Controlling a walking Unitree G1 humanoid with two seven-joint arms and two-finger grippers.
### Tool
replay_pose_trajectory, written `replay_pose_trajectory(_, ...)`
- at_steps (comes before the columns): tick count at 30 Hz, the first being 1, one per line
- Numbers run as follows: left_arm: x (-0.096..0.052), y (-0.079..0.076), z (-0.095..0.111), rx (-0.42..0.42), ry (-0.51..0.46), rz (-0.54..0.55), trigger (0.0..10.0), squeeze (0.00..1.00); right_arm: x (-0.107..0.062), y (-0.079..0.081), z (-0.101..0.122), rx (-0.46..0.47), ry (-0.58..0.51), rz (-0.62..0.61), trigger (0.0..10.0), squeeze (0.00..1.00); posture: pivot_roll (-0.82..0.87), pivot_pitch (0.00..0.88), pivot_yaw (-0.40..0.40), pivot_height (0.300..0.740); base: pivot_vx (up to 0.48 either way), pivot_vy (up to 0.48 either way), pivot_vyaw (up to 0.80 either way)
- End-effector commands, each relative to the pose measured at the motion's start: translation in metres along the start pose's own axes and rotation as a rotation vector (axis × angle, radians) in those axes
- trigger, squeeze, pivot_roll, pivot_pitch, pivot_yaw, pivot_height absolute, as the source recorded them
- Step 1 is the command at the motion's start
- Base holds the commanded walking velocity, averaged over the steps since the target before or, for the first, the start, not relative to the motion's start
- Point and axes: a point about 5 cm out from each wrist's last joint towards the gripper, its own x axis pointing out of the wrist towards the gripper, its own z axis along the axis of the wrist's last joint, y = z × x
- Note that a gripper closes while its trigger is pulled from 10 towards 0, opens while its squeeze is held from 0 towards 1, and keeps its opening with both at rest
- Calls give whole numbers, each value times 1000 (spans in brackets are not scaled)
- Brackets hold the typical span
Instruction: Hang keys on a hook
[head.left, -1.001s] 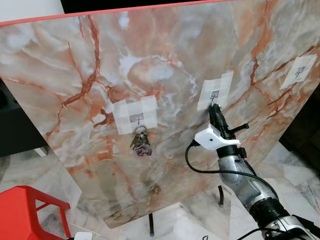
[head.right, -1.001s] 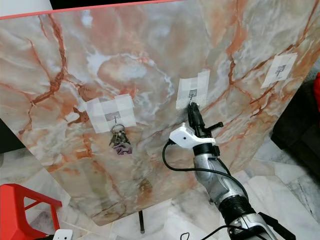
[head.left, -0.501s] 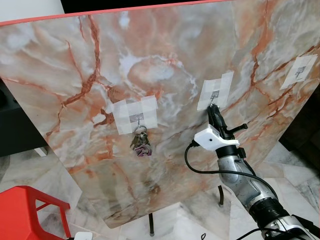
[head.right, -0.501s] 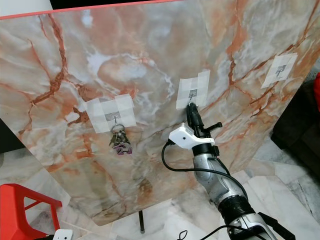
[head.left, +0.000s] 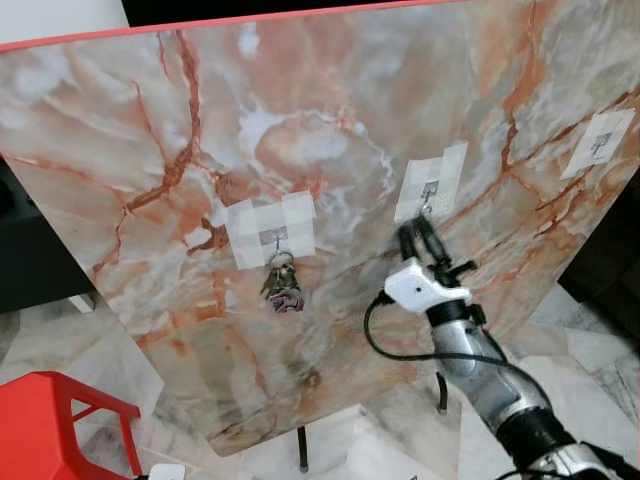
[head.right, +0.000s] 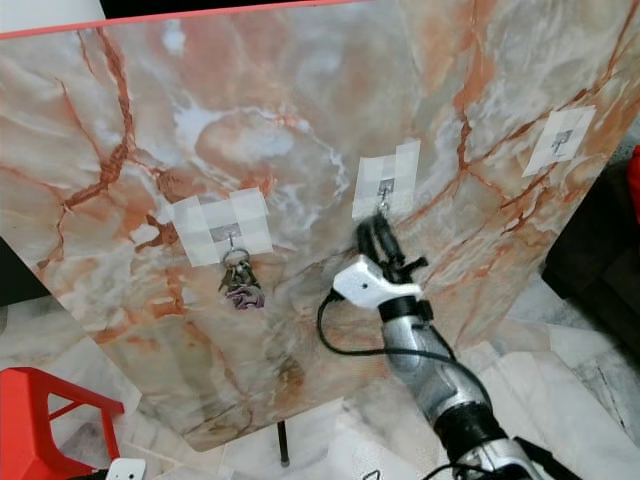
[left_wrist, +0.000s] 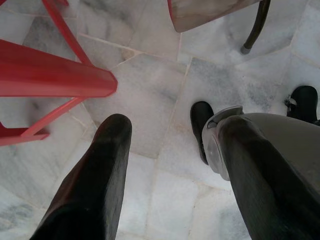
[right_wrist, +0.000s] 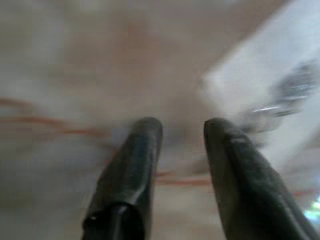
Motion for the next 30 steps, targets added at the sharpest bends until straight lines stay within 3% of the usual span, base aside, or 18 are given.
replay_pose_trajectory(1,-2,-2,-9,1,34,-9,10000,0,-9,11,-6,64,28,89,10000,0,-32,35,-31,740,0,0,0)
replay_pose_trajectory(4,-2,-2,-9,1,34,-10,10000,0,-23,23,-14,158,70,167,10000,0,-38,34,-36,740,0,0,0)
replay_pose_trajectory(10,-2,-2,-9,2,34,-10,10000,0,-35,35,-25,225,160,242,10000,0,-38,34,-36,740,0,0,0)
replay_pose_trajectory(11,-2,-2,-9,2,33,-10,10000,0,-48,45,-44,282,321,243,10000,0,-33,28,-35,740,0,0,0)
replay_pose_trajectory(13,-2,-2,-8,2,33,-9,10000,0,-57,49,-57,318,436,220,10000,0,-33,28,-35,740,0,0,0)
replay_pose_trajectory(15,-1,-2,-8,5,32,-9,10000,0,-75,58,-76,485,633,181,10000,0,-34,27,-34,740,0,0,0)
replay_pose_trajectory(16,-1,-2,-8,5,32,-9,10000,0,-75,58,-76,485,633,181,10000,0,-34,27,-34,740,0,0,0)
replay_pose_trajectory(17,-1,-2,-8,7,32,-9,10000,0,-88,63,-86,600,739,141,10000,0,-32,18,-29,740,0,0,0)
replay_pose_trajectory(22,-2,-1,-8,10,32,-6,10000,0,-119,61,-112,904,998,-130,10000,0,-23,14,-21,740,0,0,0)
replay_pose_trajectory(25,-1,0,-8,17,32,-4,10000,0,-129,57,-120,907,1055,-181,10000,0,-39,7,-17,740,0,0,0)
replay_pose_trajectory(30,-1,0,-7,23,35,-4,10000,0,-185,66,-136,915,1276,-186,10000,0,-34,0,-7,740,0,0,0)
